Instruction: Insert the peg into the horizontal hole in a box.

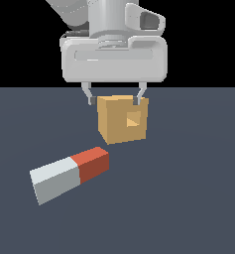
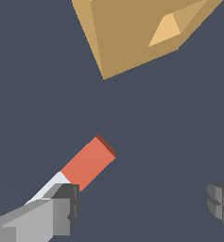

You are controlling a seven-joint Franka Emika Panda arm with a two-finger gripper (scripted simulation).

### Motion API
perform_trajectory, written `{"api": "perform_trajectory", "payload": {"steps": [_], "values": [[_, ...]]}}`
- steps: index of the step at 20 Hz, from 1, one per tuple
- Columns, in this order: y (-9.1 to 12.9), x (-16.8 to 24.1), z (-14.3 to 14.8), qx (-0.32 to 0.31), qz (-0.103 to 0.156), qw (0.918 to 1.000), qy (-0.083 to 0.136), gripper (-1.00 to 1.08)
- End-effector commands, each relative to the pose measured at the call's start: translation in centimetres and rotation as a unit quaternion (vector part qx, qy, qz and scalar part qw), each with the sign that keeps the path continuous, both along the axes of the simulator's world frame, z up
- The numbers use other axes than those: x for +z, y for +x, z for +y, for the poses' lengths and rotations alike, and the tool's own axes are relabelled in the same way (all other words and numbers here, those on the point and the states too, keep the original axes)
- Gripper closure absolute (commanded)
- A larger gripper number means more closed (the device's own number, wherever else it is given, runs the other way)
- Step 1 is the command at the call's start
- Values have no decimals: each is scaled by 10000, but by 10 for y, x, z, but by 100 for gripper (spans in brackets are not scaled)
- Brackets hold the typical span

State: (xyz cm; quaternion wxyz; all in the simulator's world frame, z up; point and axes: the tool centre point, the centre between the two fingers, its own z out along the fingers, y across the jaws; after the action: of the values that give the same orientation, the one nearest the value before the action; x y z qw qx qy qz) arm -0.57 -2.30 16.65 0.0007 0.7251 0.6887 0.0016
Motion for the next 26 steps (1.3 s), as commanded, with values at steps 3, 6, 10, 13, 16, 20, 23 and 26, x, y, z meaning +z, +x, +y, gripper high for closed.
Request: {"api": "perform_trajectory", "payload": {"steps": [3, 6, 10, 13, 16, 20, 23, 26], "values": [[0, 0, -1, -20, 0, 10000, 0, -92], [-3, -3, -4, -124, 0, 9999, 0, -92], [-9, -9, -12, -400, 1, 9992, -1, -92], [-16, -16, -21, -710, 2, 9975, -1, -92], [-27, -25, -32, -1105, 4, 9939, -2, -92], [-46, -41, -47, -1758, 6, 9844, -3, -92], [-64, -54, -58, -2306, 9, 9731, -5, -92], [-81, -65, -66, -2783, 11, 9605, -6, -92]]}}
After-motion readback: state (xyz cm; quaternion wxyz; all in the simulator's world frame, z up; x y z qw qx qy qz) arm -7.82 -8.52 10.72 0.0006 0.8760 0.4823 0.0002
